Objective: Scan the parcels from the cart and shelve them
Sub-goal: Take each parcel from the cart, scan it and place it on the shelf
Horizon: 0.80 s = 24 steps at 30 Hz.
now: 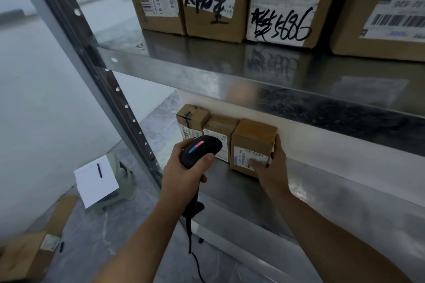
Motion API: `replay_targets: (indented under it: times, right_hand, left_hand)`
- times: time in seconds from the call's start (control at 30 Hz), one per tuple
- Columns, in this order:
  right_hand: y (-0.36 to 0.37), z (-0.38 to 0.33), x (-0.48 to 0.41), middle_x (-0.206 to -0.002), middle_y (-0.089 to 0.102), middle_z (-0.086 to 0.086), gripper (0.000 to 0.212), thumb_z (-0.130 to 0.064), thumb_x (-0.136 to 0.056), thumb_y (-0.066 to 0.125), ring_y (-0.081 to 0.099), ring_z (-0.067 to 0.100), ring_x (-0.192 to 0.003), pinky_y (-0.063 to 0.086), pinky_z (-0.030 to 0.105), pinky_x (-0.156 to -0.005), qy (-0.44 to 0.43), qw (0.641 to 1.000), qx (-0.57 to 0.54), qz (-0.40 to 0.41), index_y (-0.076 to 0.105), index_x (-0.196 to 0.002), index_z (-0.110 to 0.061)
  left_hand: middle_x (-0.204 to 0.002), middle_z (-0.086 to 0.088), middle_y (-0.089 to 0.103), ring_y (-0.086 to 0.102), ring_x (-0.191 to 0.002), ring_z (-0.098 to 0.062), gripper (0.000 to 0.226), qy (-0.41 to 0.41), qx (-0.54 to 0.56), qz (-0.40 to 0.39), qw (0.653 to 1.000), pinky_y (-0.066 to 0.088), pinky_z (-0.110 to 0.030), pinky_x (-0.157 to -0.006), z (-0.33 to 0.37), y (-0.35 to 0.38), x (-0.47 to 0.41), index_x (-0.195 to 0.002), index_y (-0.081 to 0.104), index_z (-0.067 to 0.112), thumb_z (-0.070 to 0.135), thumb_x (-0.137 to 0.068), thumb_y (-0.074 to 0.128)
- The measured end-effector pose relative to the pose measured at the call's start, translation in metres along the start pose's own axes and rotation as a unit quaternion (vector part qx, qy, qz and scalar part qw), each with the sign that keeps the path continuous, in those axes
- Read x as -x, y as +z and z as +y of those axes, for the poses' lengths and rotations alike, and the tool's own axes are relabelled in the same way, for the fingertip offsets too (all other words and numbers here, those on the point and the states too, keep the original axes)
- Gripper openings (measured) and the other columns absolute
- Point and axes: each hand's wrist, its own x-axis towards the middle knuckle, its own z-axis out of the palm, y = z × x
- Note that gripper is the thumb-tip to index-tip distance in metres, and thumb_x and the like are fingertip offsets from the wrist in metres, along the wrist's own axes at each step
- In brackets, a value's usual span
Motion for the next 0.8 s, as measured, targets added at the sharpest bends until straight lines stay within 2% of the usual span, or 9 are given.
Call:
replay_targets:
  times: [0.23,0.4,0.5,0.6,0.63,0.73,0.8]
  right_hand:
    - [0.016,-0.004,-0.002,-0.15,0.046,-0.005,0.107,-0.023,-0.077,0.083,0.048,0.023,-0.137,0.045,0.058,-0.108,0.011,0.999,0.021,0.022,0.014,-0.153,-0.052]
    - [0.021,-0.008,-0.002,-0.15,0.046,-0.005,0.109,-0.019,-0.078,0.082,0.048,0.024,-0.137,0.045,0.06,-0.107,0.021,0.999,0.023,0.027,0.011,-0.151,-0.057]
    - [0.02,-0.009,-0.001,-0.146,0.048,-0.003,0.109,-0.017,-0.077,0.083,0.05,0.025,-0.135,0.046,0.061,-0.105,0.016,0.999,0.011,0.034,0.014,-0.147,-0.063]
    - [0.019,-0.007,0.0,-0.145,0.048,-0.002,0.106,-0.016,-0.076,0.084,0.049,0.024,-0.135,0.045,0.062,-0.106,0.012,0.999,0.005,0.029,0.017,-0.135,-0.074]
    - [0.018,-0.007,0.0,-0.147,0.047,-0.002,0.106,-0.02,-0.075,0.085,0.047,0.025,-0.137,0.045,0.062,-0.106,0.013,1.0,0.005,0.026,0.017,-0.137,-0.072]
    - [0.016,-0.011,0.007,-0.157,0.036,0.001,0.113,-0.033,-0.074,0.087,0.038,0.026,-0.144,0.038,0.062,-0.112,0.027,0.999,0.012,0.022,0.011,-0.155,-0.049]
    - [0.012,-0.013,0.013,-0.162,0.027,0.005,0.111,-0.029,-0.079,0.085,0.032,0.027,-0.147,0.033,0.056,-0.117,0.04,0.999,0.029,0.023,0.009,-0.159,-0.036]
  left_hand:
    - [-0.095,-0.012,0.071,0.069,-0.061,-0.024,0.044,0.006,-0.01,0.001,1.0,0.054,-0.023,-0.058,0.006,-0.018,0.001,-0.115,0.059,0.036,0.035,-0.077,0.08]
    - [-0.093,-0.011,0.072,0.069,-0.061,-0.024,0.049,0.001,-0.019,0.002,1.0,0.056,-0.029,-0.061,0.007,-0.026,0.0,-0.118,0.059,0.035,0.041,-0.072,0.077]
    - [-0.094,-0.011,0.072,0.069,-0.061,-0.023,0.044,0.003,-0.026,-0.007,1.0,0.056,-0.028,-0.061,0.007,-0.028,-0.001,-0.121,0.058,0.034,0.03,-0.084,0.082]
    - [-0.094,-0.011,0.071,0.069,-0.062,-0.023,0.04,0.012,-0.03,-0.021,0.999,0.056,-0.025,-0.06,0.007,-0.029,-0.002,-0.12,0.057,0.034,0.023,-0.088,0.078]
    - [-0.094,-0.01,0.071,0.069,-0.063,-0.023,0.04,0.013,-0.028,-0.025,0.999,0.056,-0.026,-0.061,0.008,-0.029,-0.003,-0.119,0.057,0.034,0.025,-0.087,0.079]
    - [-0.094,-0.009,0.071,0.07,-0.062,-0.024,0.047,0.014,-0.024,-0.038,0.999,0.056,-0.03,-0.063,0.008,-0.027,-0.005,-0.118,0.058,0.036,0.038,-0.076,0.078]
    - [-0.095,-0.01,0.071,0.07,-0.062,-0.025,0.051,0.017,-0.022,-0.05,0.998,0.056,-0.031,-0.064,0.006,-0.026,-0.007,-0.12,0.058,0.035,0.042,-0.072,0.076]
